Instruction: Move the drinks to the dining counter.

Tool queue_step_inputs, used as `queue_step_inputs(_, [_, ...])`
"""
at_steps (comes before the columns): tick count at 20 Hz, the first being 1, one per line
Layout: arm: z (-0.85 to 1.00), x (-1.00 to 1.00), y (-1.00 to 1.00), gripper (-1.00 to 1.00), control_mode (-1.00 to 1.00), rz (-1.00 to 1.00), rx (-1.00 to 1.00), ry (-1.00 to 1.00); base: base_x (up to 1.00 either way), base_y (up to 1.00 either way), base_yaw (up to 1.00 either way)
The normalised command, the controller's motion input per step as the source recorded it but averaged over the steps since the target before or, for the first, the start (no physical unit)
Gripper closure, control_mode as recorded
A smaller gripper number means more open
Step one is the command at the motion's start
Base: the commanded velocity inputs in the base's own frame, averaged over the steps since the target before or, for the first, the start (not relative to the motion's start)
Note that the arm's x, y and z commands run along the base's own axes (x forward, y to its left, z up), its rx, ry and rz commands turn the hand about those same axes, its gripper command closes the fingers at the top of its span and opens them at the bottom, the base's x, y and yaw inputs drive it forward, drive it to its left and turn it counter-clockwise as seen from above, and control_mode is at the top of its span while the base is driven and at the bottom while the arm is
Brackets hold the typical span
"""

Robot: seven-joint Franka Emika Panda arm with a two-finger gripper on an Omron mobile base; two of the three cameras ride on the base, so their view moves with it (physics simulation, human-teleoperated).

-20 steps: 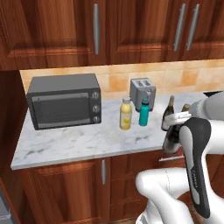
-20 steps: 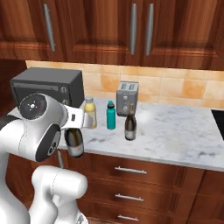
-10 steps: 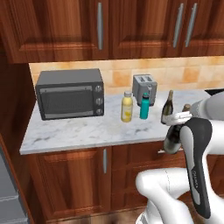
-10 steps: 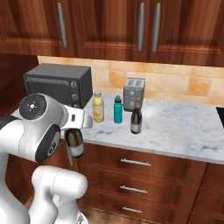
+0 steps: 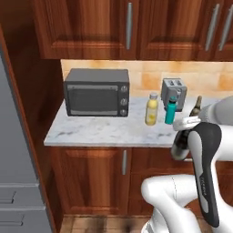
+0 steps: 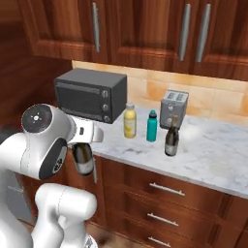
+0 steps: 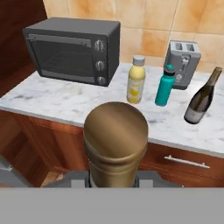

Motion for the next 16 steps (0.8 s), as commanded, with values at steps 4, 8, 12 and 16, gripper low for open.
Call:
queue_step_inputs(4, [0.0, 0.0, 0.0, 1.0, 1.0, 0.0, 0.0, 0.0, -0.39, -0.01, 0.51])
queue_step_inputs(8, [0.0, 0.0, 0.0, 1.0, 1.0, 0.0, 0.0, 0.0, -0.41, 0.0, 0.55])
queue_step_inputs(12, [0.0, 0.0, 0.0, 1.0, 1.0, 0.0, 0.0, 0.0, -0.37, 0.0, 0.55])
queue_step_inputs(16, [0.0, 0.0, 0.0, 1.0, 1.0, 0.0, 0.0, 0.0, -0.34, 0.0, 0.54])
